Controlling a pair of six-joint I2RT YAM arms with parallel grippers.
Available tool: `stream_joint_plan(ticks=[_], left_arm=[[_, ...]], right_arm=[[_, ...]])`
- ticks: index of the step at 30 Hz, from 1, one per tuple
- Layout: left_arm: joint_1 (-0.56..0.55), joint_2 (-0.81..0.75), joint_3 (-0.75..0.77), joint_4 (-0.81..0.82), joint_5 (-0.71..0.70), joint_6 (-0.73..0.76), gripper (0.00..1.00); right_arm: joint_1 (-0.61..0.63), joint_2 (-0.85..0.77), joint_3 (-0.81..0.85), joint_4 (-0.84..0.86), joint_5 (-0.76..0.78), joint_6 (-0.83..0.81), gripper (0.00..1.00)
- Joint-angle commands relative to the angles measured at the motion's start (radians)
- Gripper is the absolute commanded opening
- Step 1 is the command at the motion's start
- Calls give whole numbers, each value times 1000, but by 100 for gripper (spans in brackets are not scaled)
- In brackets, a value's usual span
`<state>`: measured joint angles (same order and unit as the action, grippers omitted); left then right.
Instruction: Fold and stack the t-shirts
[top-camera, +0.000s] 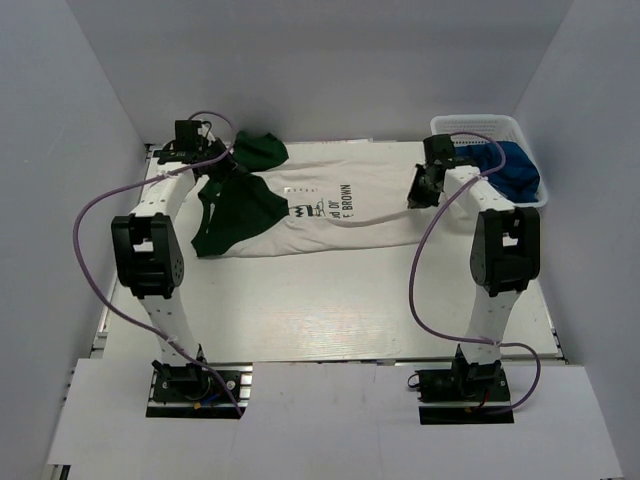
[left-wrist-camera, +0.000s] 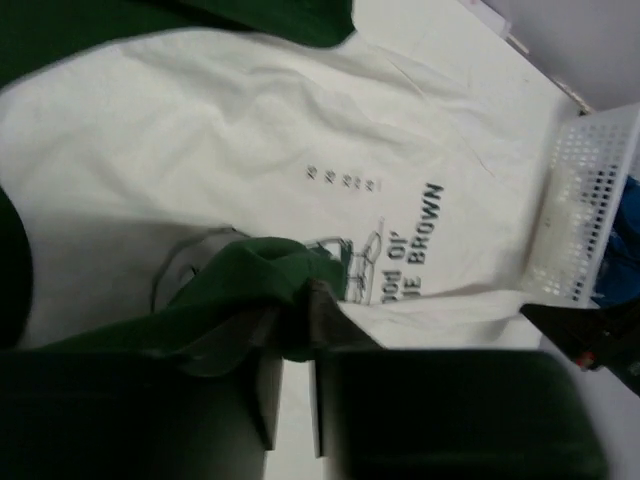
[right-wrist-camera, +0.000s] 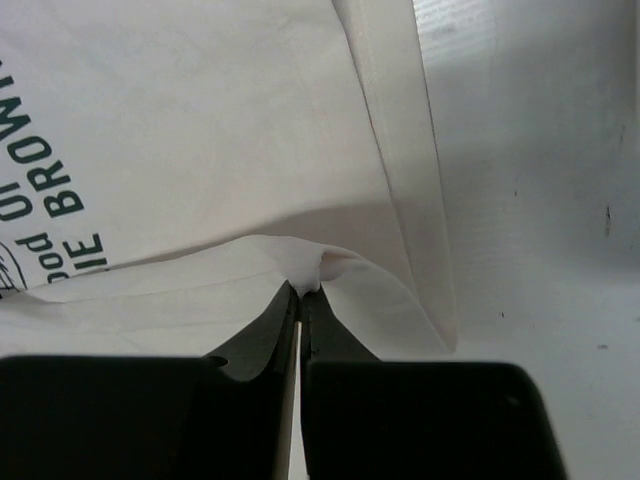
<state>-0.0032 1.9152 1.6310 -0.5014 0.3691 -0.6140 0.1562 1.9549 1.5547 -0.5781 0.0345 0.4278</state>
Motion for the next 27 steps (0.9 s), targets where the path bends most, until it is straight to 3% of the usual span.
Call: stream_joint_plan(ticks=[1, 2, 4, 5, 6, 7, 9, 12, 19, 22, 27], left_arm=[[14, 119, 90, 89, 23, 5, 36], [14, 157, 127, 75, 24, 5, 46], [23, 282, 302, 20, 24, 5, 93], [23, 321, 364, -38, 24, 19, 100], [23, 353, 424, -66, 4, 19, 100], [34, 382, 534, -100, 13, 19, 100], [43, 403, 584, -152, 25, 19, 100], [43, 250, 422, -82, 16, 28, 100], [31, -102, -231, 93, -52, 28, 100], [31, -154, -388, 167, -52, -7, 100], [42, -99, -438, 190, -15, -10, 100]], right_arm=[[-10, 62, 82, 23, 37, 28, 7], [-14, 76, 94, 21, 44, 32, 10], [-17, 114, 166, 5, 54, 34, 25], [-15, 124, 209, -5, 57, 31, 40], [-15, 145, 229, -40, 61, 13, 69], [-6, 142, 246, -58, 86, 14, 75], [-3, 118, 249, -59, 78, -3, 90], [2, 17, 124, 9, 53, -18, 90], [23, -191, -221, 188, -131, -70, 90], [32, -159, -258, 245, -214, -67, 90], [48, -53, -231, 311, -205, -74, 90]])
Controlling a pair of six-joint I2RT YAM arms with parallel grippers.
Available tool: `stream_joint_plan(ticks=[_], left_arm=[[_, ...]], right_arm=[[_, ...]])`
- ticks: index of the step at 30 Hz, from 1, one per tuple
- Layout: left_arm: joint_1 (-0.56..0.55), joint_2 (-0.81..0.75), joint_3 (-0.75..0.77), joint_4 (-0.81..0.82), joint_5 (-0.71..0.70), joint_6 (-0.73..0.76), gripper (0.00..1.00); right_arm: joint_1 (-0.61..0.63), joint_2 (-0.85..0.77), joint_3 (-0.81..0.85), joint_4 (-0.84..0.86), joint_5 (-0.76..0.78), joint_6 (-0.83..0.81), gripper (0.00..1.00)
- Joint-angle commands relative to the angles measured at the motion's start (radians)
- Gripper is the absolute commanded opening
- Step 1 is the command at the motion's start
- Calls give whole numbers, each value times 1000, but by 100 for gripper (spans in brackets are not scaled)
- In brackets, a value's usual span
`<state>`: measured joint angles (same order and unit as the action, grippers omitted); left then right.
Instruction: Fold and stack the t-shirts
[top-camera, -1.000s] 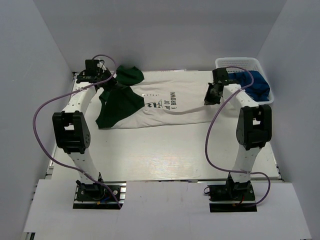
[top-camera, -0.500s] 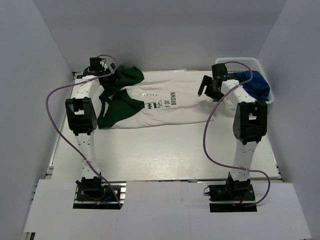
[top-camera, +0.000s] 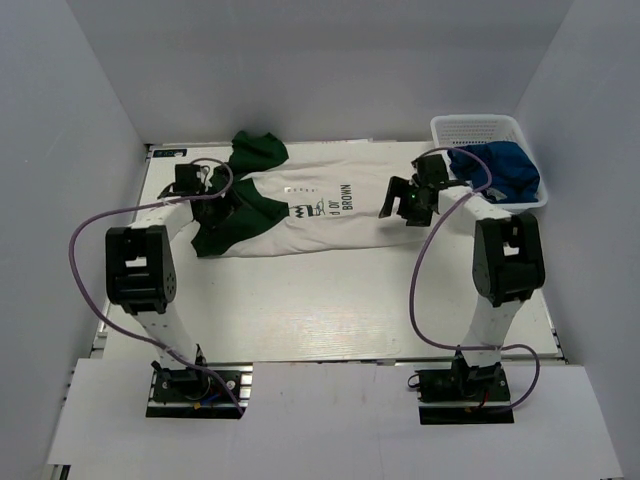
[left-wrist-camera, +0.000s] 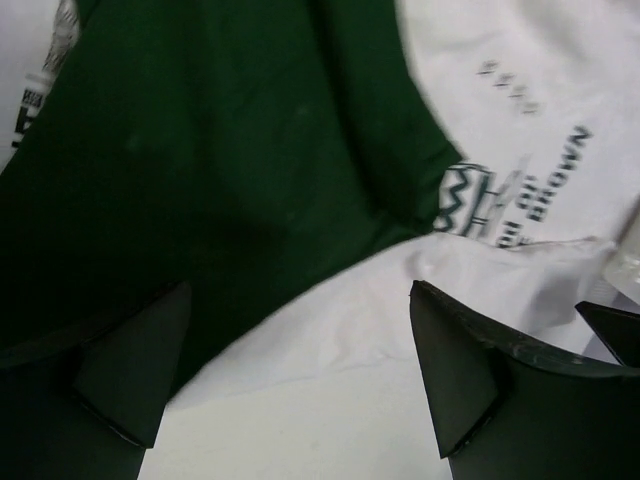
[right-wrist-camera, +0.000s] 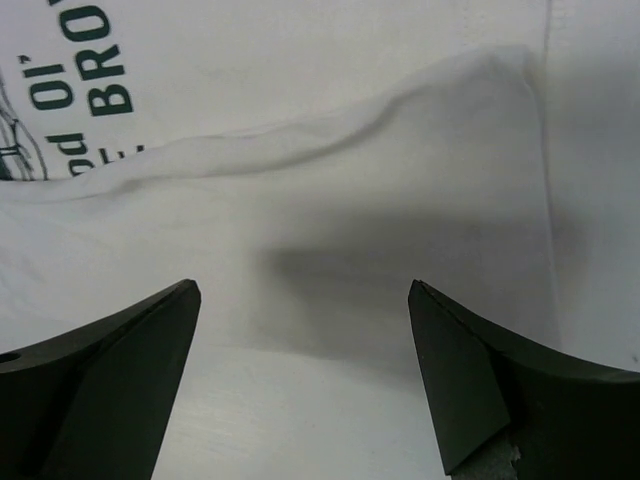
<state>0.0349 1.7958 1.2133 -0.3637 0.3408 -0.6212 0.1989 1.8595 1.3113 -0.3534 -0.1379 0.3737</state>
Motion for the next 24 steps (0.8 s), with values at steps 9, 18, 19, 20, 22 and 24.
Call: stream_joint_plan(ticks=[9, 18, 19, 20, 22, 24], left_arm=[[3, -15, -223, -76, -126, 17, 100], [3, -425, -528, -318, -135, -43, 100], [-9, -484, -528, -364, -172, -43, 100], [-19, -539, -481, -403, -172, -43, 100], [-20, -673, -442, -446, -148, -25, 100], [-20, -716, -399, -446, -89, -12, 100]], right_arm=[[2, 14, -177, 34, 37, -7, 90], [45, -362, -549, -70, -52, -5, 90], [57, -415, -564, -111, -61, -21, 90], [68, -468, -567, -145, -66, -39, 90], [82, -511, -555, -180, -55, -55, 90], [88, -562, -532, -220, -23, -78, 90]])
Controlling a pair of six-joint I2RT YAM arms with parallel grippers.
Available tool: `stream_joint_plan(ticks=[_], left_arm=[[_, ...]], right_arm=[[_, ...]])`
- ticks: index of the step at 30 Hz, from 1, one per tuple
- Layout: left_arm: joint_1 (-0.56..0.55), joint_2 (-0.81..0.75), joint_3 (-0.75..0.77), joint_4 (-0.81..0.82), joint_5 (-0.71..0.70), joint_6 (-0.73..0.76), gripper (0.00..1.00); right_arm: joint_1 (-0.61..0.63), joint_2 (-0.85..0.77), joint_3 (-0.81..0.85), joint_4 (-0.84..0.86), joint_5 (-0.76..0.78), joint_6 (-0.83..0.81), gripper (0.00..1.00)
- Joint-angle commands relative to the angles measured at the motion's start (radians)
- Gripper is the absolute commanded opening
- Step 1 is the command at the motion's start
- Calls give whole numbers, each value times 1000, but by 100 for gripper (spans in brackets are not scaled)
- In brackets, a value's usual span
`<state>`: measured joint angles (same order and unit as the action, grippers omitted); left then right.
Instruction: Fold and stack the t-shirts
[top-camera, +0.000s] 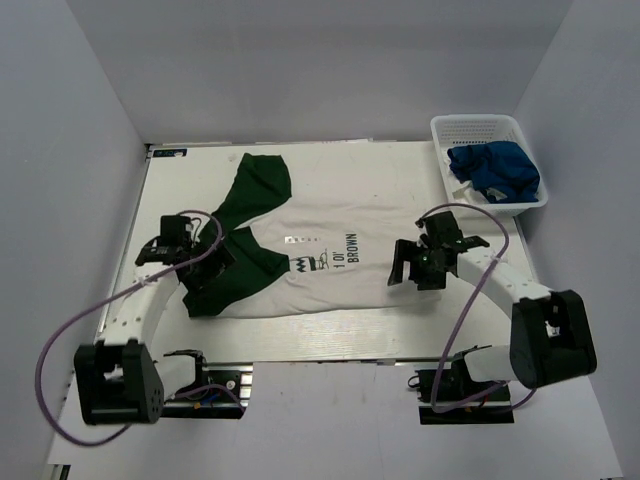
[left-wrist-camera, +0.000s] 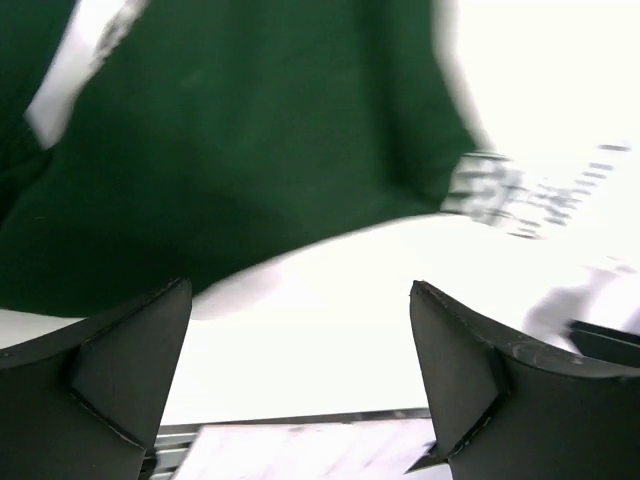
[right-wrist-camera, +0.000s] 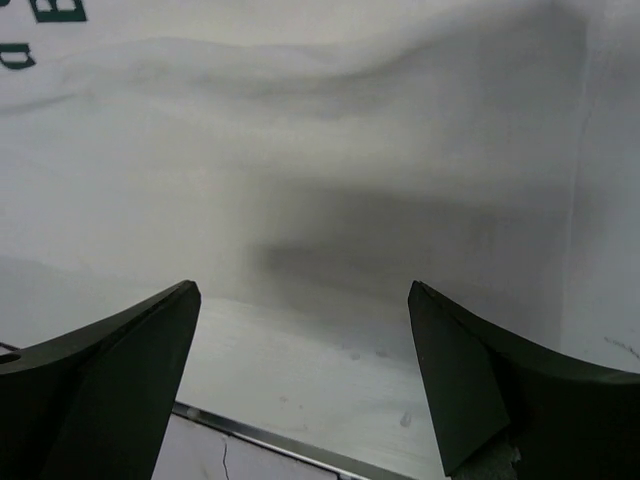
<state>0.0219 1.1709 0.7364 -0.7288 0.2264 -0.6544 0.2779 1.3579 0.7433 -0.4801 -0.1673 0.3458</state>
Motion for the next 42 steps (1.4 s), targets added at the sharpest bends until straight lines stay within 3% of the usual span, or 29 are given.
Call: stream_joint_plan(ticks=[1, 7, 16, 21, 29, 33, 42], left_arm=[[-7, -91, 89, -52, 59, 21, 100], [-26, 73, 110, 67, 166, 21, 100], [-118, 309, 184, 222, 179, 23, 100], [-155, 443, 250, 232, 154, 1, 100], [-197, 542, 316, 282, 131, -19, 100], [-197, 623, 435, 293, 102, -19, 100], [-188, 857, 903, 227, 56, 33, 100]], right_arm=[[7, -69, 72, -94, 9, -53, 90], [3, -68, 108, -12, -8, -33, 90], [1, -59, 65, -3, 12, -10, 90], [0, -23, 93, -55, 72, -10, 90], [-5, 1, 133, -81, 109, -27, 90], [-9, -3, 151, -92, 137, -36, 90], [-14, -48, 169, -103, 163, -31, 90]])
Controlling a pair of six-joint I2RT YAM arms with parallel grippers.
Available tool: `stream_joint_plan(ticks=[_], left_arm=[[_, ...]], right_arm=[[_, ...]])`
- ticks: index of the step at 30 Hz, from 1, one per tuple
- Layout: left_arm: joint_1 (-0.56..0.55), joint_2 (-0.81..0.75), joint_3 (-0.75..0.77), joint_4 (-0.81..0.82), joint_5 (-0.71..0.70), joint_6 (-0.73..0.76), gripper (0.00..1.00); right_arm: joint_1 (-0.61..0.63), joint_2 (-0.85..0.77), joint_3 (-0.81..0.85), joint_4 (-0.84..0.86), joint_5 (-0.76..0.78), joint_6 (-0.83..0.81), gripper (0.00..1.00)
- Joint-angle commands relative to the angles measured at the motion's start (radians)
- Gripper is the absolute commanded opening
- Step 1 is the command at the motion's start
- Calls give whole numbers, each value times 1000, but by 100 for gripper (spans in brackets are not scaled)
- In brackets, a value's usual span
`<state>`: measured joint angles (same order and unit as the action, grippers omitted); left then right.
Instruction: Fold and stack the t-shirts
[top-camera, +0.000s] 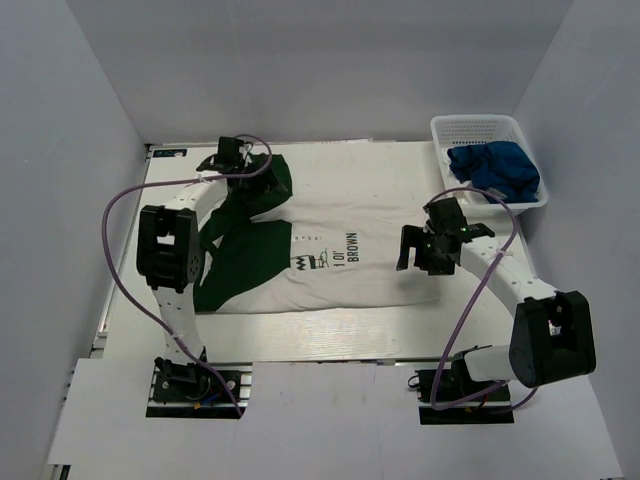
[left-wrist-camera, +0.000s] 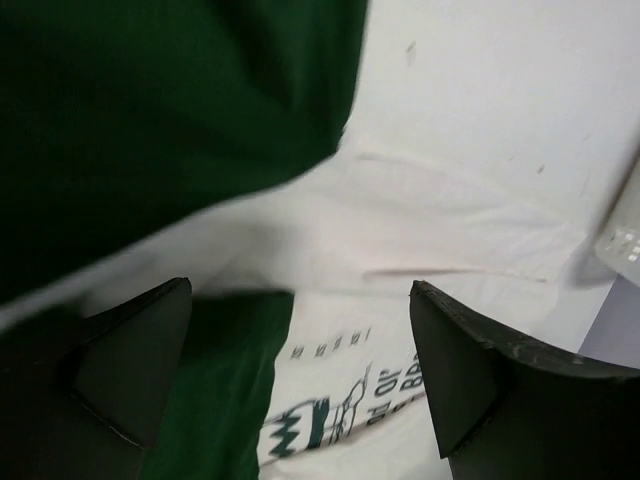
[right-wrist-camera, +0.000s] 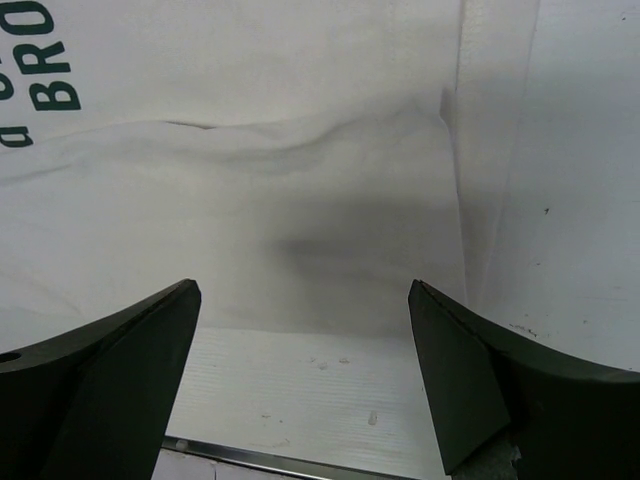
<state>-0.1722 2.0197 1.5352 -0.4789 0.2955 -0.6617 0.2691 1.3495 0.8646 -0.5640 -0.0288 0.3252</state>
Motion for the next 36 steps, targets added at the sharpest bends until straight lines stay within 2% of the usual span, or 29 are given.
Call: stream_joint_plan(ticks=[1, 3, 7, 10, 12, 16, 20, 21, 22, 24, 29, 30, 33, 36], left_arm=[[7, 8, 130, -38, -13, 56, 100], [7, -9, 146, -49, -32, 82, 100], [7, -73, 82, -35, -59, 112, 100], [19, -96, 60, -44, -126, 149, 100], [19, -96, 95, -84, -166, 172, 100], [19, -87, 131, -115, -145, 206, 100], [8, -124, -25, -103, -102, 174, 100], [8, -137, -68, -87, -61, 174, 100], [8, -177, -167, -42, -61, 162, 100], [8, -216, -262, -9, -41, 133, 100], [8, -358, -525, -18, -41, 71, 100], [8, -389, -526, -4, -41, 59, 100], [8, -469, -668, 14, -71, 31, 100], [8, -541, -734, -35, -111, 11, 100]], right_arm=[[-7, -47, 50, -17, 24, -11, 90], [-5, -47, 50, -19, 24, -9, 90], [-8, -43, 53, -2, 24, -9, 90], [-4, -27, 79, 16, 24, 4, 90], [-7, -15, 111, 38, 50, 11, 90], [-4, 25, 168, 70, 58, -9, 90], [-2, 94, 205, 79, 40, -9, 90], [1, 105, 186, 85, -24, -6, 90], [5, 109, 171, 102, -34, 1, 90], [12, 119, 127, 159, -83, 8, 90], [33, 143, 36, 184, -115, 15, 90], [33, 143, 19, 187, -115, 18, 90], [38, 143, -68, 194, -126, 32, 90], [38, 131, -154, 182, -131, 52, 90]])
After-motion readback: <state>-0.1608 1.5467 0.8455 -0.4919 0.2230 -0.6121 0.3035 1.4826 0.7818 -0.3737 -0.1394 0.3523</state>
